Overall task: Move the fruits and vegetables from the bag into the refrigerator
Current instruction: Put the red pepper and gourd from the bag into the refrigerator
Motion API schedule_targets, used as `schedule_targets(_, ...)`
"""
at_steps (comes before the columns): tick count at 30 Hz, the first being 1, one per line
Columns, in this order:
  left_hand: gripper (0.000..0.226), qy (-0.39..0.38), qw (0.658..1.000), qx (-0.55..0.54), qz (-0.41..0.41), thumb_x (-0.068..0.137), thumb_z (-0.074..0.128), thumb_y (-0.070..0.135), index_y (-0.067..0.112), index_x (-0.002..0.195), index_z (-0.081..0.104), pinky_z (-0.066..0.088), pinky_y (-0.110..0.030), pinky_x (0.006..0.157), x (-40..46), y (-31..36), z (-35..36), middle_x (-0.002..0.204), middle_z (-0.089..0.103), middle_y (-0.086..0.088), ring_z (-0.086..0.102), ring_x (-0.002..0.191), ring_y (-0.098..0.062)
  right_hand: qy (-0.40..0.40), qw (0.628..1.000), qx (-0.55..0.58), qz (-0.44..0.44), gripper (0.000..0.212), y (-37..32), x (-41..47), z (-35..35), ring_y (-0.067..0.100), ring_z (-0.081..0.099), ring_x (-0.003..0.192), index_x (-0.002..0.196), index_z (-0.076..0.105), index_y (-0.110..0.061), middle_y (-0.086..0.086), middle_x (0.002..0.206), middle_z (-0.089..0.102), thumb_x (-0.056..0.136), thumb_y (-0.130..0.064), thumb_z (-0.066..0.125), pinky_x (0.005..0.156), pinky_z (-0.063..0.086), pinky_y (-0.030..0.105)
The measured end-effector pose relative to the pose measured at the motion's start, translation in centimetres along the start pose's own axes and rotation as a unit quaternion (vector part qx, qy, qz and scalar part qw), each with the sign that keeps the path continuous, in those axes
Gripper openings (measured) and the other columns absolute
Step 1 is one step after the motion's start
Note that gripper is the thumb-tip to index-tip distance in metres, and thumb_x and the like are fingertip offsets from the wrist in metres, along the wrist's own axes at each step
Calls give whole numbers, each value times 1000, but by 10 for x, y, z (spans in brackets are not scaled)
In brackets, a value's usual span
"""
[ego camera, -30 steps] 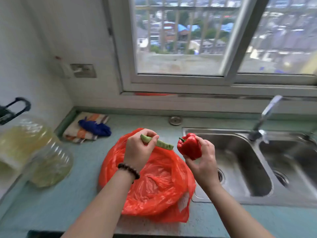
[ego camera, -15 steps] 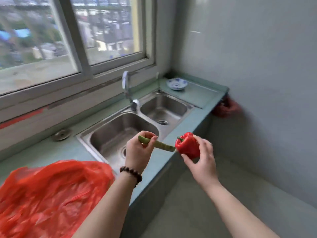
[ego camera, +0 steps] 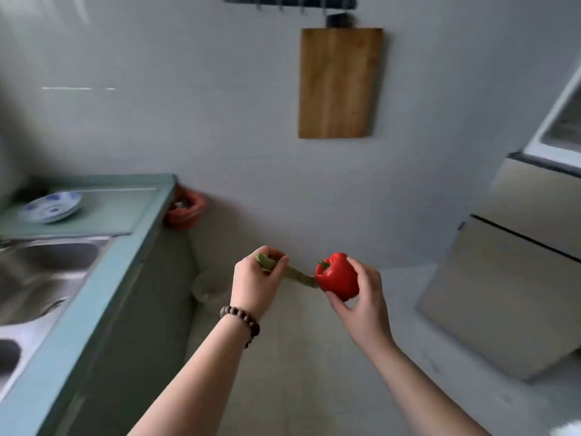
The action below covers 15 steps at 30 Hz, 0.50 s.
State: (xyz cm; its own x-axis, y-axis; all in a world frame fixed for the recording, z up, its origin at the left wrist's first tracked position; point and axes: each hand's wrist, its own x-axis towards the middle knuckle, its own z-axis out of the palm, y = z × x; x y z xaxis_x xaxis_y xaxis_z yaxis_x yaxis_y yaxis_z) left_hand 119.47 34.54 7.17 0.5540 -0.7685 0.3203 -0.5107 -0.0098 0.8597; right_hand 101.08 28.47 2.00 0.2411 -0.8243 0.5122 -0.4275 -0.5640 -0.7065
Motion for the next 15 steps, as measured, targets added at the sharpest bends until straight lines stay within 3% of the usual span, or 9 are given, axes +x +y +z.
schedule_targets(7, 7, -123, 990, -34, 53, 83, 69, 18, 18, 76, 69, 38, -6, 53, 26, 88, 187, 59, 60, 11, 54, 55, 5, 85, 993, -51, 68, 73, 115, 28, -133, 6, 45, 108, 135, 39, -24, -11, 123, 36, 73, -28, 78, 82, 43, 13)
schedule_targets(12, 7, -203, 972, -56, 101, 84, 67, 20, 20, 77, 69, 37, -9, 49, 34, 145, 298, 56, 59, 7, 52, 50, 0, 163, 975, -85, 121, 72, 170, 30, -217, 6, 44, 107, 133, 37, -27, -12, 124, 34, 73, -28, 78, 76, 39, -1)
schedule_targets(15, 8, -237, 961, -79, 121, 85, 66, 20, 18, 78, 69, 38, -9, 47, 35, 179, 352, 57, 60, 6, 53, 50, 0, 205, 960, -109, 155, 74, 197, 30, -262, 6, 44, 107, 134, 35, -28, -14, 123, 32, 73, -30, 78, 74, 40, 0)
